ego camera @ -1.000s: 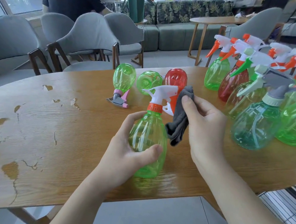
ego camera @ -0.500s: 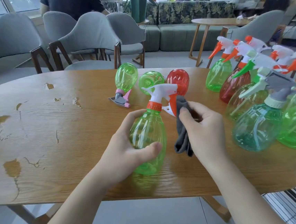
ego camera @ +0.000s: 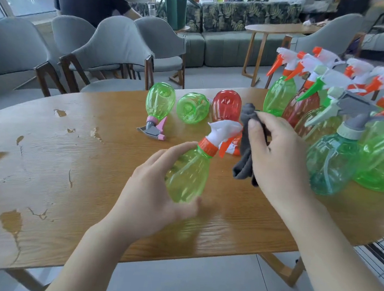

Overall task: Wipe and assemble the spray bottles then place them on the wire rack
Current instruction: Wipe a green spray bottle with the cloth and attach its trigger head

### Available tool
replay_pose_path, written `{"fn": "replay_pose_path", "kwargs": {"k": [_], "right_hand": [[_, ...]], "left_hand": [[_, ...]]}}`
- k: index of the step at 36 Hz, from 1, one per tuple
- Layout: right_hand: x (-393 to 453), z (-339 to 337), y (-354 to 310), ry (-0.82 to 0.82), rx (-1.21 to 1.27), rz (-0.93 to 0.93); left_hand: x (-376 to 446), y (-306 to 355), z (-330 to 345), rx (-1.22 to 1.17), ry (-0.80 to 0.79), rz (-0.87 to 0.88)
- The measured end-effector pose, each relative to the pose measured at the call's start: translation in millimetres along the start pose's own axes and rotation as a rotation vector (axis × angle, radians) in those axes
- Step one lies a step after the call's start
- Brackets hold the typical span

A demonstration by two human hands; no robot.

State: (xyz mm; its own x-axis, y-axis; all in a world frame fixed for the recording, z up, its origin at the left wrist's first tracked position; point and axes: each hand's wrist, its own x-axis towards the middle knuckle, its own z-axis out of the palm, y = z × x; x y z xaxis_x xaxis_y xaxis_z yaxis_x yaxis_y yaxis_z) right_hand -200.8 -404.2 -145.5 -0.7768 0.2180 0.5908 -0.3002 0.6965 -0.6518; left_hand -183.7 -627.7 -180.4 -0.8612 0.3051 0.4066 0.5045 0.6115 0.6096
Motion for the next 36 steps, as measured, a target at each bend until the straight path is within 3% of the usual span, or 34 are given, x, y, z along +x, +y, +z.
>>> {"fn": "replay_pose_path", "kwargs": {"k": [6,16,21,27,31,36], "right_hand": [[-1,-1,-2,-0.085,-0.109,-0.093],[-20,4,-33,-0.044,0.131,-0.154],[-24,0,-34,-0.052,0.473,0.074],[-28,21,-25,-0.174,0.712,0.667],[-30,27,-30,-0.138,0.922,0.79],[-29,24,-29,-0.143,1.046,0.88]], "left_hand": [[-2,5,-3,0.208,-0.015,0.016],[-1,10,3,0.205,0.046,-0.057],[-3,13,7,0.161,0.093,-0.106],[-6,20,16,0.116,0.149,-0.123],[-6,25,23,0.214,0.153,-0.092],[-5,27,31,0.497,0.225,-0.087]]}}
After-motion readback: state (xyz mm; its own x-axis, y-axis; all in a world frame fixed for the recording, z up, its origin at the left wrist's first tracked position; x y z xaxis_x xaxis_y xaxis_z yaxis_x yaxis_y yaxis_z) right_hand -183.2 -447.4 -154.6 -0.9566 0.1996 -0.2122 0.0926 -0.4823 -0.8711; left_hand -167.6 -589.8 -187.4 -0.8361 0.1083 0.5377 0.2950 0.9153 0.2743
